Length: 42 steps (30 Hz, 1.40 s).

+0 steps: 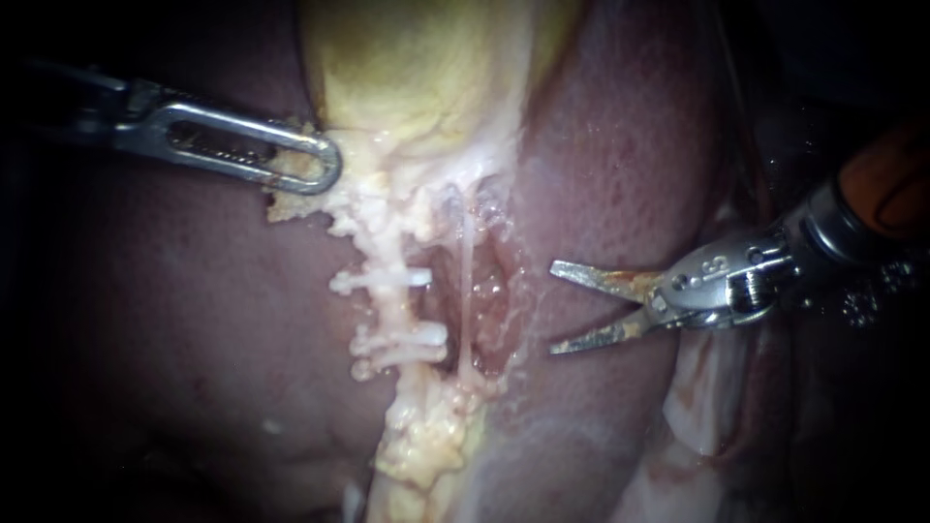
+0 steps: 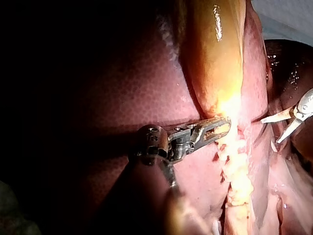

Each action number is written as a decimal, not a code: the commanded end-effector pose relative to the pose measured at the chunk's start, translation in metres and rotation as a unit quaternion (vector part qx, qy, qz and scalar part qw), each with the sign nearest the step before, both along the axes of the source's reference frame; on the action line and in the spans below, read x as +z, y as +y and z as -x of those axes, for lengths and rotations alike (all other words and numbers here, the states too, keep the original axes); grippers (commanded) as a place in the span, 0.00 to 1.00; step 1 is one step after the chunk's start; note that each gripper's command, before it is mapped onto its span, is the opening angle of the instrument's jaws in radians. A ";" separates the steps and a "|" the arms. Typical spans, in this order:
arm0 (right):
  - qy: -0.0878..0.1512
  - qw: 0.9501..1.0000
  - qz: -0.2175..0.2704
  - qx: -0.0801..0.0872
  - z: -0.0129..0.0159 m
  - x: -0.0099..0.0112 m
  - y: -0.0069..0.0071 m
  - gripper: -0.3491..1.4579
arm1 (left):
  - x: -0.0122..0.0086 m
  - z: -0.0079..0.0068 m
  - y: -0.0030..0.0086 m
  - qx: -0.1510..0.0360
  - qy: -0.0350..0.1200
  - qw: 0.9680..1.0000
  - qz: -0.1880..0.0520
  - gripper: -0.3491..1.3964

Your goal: Go to the cutting position left tube

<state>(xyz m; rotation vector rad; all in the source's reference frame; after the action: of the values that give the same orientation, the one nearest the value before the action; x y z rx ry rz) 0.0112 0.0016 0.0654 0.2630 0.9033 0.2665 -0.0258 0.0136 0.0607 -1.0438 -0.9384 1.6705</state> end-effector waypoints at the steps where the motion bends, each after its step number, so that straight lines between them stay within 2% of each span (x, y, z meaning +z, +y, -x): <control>1: 0.001 1.000 -0.001 -0.001 -0.0001 0.0000 0.0000 0.98 | 0.0001 0.0000 -0.0001 -0.001 0.000 1.000 0.000 0.00; 7: 0.033 0.999 -0.026 -0.025 -0.0018 -0.0003 -0.0004 0.98 | 0.0006 0.0000 -0.0002 -0.001 0.000 1.000 0.001 0.00; 14: 0.074 0.994 -0.082 -0.020 -0.0051 0.0009 -0.0012 0.98 | 0.0007 -0.0001 -0.0003 -0.001 0.000 1.000 0.002 0.00; 20: 0.085 0.990 -0.111 -0.028 -0.0070 0.0034 -0.0017 0.98 | 0.0008 0.0000 -0.0004 -0.001 0.000 1.000 0.002 0.00; 24: 0.088 0.988 -0.121 -0.033 -0.0072 0.0059 -0.0017 0.98 | 0.0009 0.0000 -0.0005 -0.001 0.001 1.000 0.003 0.00; 29: 0.092 0.987 -0.123 -0.043 -0.0071 0.0080 -0.0017 0.98 | 0.0009 0.0000 -0.0005 -0.001 0.001 1.000 0.003 0.00; 35: 0.104 0.985 -0.127 -0.058 -0.0077 0.0084 -0.0015 0.98 | 0.0011 -0.0001 -0.0005 -0.001 0.000 1.000 0.003 0.00; 42: 0.146 0.977 -0.129 -0.083 -0.0100 0.0080 -0.0016 0.97 | 0.0011 -0.0001 -0.0005 -0.001 0.000 1.000 0.003 0.00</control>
<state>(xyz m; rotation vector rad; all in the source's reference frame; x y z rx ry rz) 0.0216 -0.0001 0.0734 0.6327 1.1380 0.1851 -0.0257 0.0131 0.0617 -1.0471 -0.9322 1.6734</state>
